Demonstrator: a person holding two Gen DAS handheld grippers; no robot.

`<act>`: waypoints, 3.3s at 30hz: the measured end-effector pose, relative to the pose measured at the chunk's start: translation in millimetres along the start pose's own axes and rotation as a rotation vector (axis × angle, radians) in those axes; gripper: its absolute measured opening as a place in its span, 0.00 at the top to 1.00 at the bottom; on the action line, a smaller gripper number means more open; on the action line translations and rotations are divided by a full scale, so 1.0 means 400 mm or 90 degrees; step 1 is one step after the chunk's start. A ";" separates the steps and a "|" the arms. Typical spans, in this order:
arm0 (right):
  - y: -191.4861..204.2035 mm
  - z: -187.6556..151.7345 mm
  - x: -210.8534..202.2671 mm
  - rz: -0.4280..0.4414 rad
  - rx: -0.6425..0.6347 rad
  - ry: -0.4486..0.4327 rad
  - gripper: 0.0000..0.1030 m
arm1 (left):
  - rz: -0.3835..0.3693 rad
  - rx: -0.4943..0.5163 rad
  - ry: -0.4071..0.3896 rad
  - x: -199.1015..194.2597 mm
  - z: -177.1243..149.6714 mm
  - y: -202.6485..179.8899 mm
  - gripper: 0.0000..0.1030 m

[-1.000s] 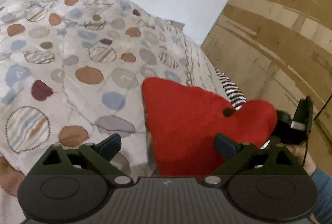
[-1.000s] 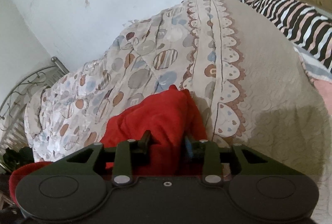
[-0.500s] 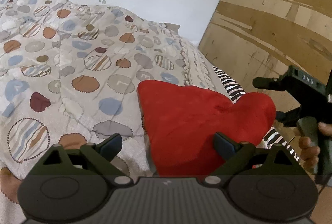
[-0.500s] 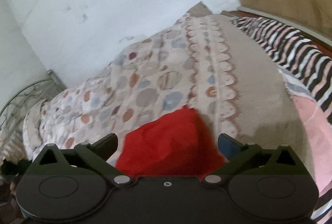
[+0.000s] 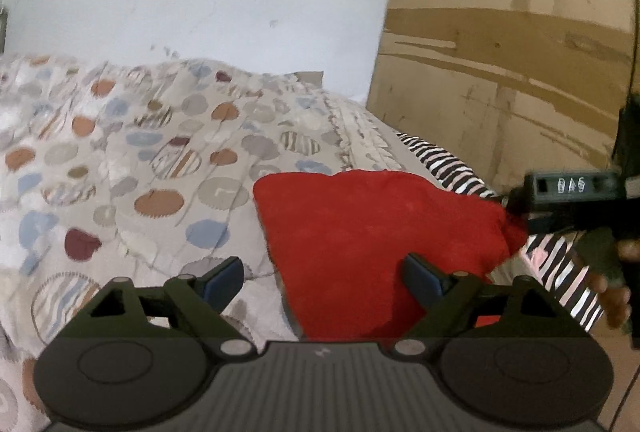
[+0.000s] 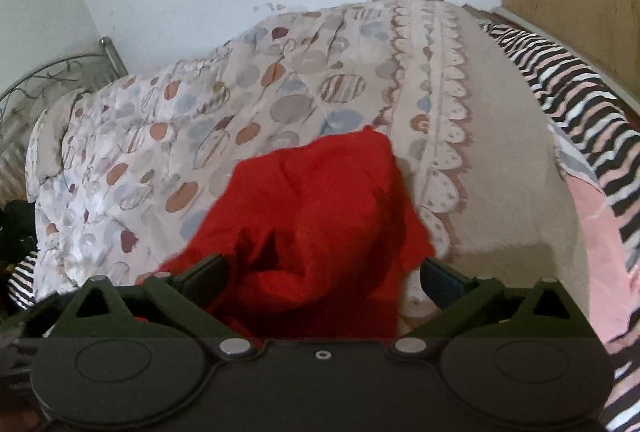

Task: Fold small clothes

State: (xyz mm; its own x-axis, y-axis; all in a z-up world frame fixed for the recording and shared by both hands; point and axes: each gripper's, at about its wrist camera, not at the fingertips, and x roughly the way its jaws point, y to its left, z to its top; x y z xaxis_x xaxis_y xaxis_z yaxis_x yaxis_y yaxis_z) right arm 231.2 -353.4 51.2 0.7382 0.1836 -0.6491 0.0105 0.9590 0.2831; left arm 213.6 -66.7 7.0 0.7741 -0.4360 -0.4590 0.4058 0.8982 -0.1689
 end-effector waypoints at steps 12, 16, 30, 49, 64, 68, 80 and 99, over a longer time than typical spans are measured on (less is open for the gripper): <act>0.048 -0.017 -0.002 0.022 -0.043 -0.017 0.01 | 0.007 0.049 -0.004 -0.005 -0.024 -0.043 0.16; 0.000 -0.081 0.023 0.028 -0.013 0.000 0.01 | -0.016 0.029 0.010 0.002 -0.036 -0.030 0.16; -0.139 -0.133 -0.004 0.141 0.151 -0.083 0.01 | -0.046 -0.012 0.007 0.011 -0.066 -0.028 0.16; -0.147 -0.082 0.186 0.100 0.111 -0.047 0.10 | -0.118 -0.080 0.004 -0.001 -0.056 0.026 0.05; -0.159 -0.095 0.194 0.111 0.117 -0.074 0.12 | -0.208 -0.241 0.100 0.127 -0.051 0.081 0.00; -0.162 -0.098 0.194 0.116 0.115 -0.078 0.12 | -0.241 -0.286 0.114 0.145 -0.071 0.115 0.00; -0.164 -0.079 0.183 0.157 0.156 -0.049 0.36 | -0.354 -0.393 0.203 0.267 -0.092 0.174 0.00; 0.004 0.036 0.099 0.181 0.109 -0.105 0.58 | -0.335 -0.266 0.186 0.183 0.067 0.221 0.24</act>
State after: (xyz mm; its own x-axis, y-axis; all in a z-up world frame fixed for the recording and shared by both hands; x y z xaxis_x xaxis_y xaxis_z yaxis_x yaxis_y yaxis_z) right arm 270.1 -347.8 36.2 0.8269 0.3865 -0.4086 -0.1086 0.8225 0.5583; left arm 319.0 -20.5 -18.2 0.3429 -0.8358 -0.4288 0.4243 0.5451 -0.7231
